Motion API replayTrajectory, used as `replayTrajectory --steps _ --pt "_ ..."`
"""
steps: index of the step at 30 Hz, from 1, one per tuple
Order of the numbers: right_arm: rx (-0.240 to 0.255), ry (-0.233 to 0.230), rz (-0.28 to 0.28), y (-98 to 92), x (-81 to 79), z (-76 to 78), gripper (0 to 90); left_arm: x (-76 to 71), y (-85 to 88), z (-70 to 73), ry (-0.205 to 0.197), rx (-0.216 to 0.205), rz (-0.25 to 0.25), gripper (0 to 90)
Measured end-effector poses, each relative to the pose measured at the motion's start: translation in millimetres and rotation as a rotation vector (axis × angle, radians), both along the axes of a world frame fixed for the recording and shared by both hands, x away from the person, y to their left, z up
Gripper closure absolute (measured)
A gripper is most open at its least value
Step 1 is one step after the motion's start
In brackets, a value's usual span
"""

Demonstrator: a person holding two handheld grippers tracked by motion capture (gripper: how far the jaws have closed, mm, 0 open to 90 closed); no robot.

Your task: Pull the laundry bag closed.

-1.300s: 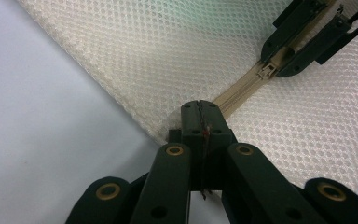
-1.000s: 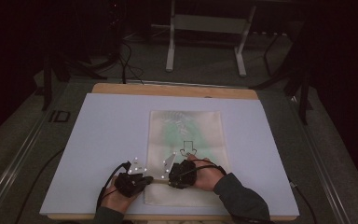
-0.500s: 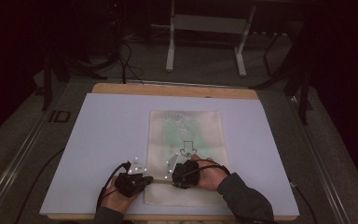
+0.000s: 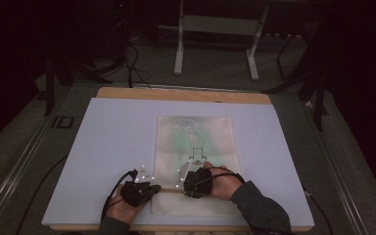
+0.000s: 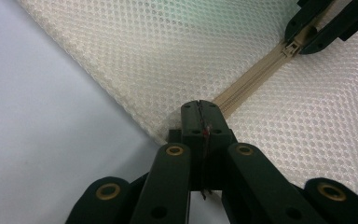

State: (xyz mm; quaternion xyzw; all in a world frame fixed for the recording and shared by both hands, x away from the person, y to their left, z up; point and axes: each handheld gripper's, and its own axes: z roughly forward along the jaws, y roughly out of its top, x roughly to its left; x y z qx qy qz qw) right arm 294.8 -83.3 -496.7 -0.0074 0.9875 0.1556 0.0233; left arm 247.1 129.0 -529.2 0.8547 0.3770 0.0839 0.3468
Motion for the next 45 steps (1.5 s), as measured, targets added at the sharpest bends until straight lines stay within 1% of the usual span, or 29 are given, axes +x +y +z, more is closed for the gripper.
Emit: replayTrajectory --steps 10,13,14,18,24,30,41,45 --pt "-0.008 -0.001 0.000 -3.3 -0.1 0.3 82.4 0.1 0.1 0.0 0.000 -0.001 0.000 89.3" --pt "-0.001 0.004 -0.002 -4.4 0.0 0.8 82.4 0.1 0.1 -0.1 -0.001 -0.002 0.001 89.3" --pt "-0.013 -0.003 0.005 -3.9 0.0 0.2 82.4 0.0 0.0 -0.2 -0.001 -0.002 0.001 89.3" --pt "-0.011 0.001 0.003 -4.7 0.3 0.5 82.4 0.1 0.0 -0.1 0.000 -0.001 0.000 89.3" --pt "-0.021 0.003 -0.003 -9.9 0.8 1.1 82.4 0.0 0.0 0.0 0.000 0.000 0.000 89.3" --pt "-0.015 0.005 -0.003 -12.6 1.4 0.7 82.4 0.0 -0.2 0.1 0.000 0.000 0.001 89.3" --pt "-0.036 0.009 -0.010 -18.6 1.7 1.6 82.4 0.0 -0.2 0.0 0.001 -0.001 0.003 89.3" --pt "-0.034 0.008 -0.009 -18.9 1.5 2.4 82.4 0.1 -0.1 0.0 0.001 -0.001 0.002 89.3"
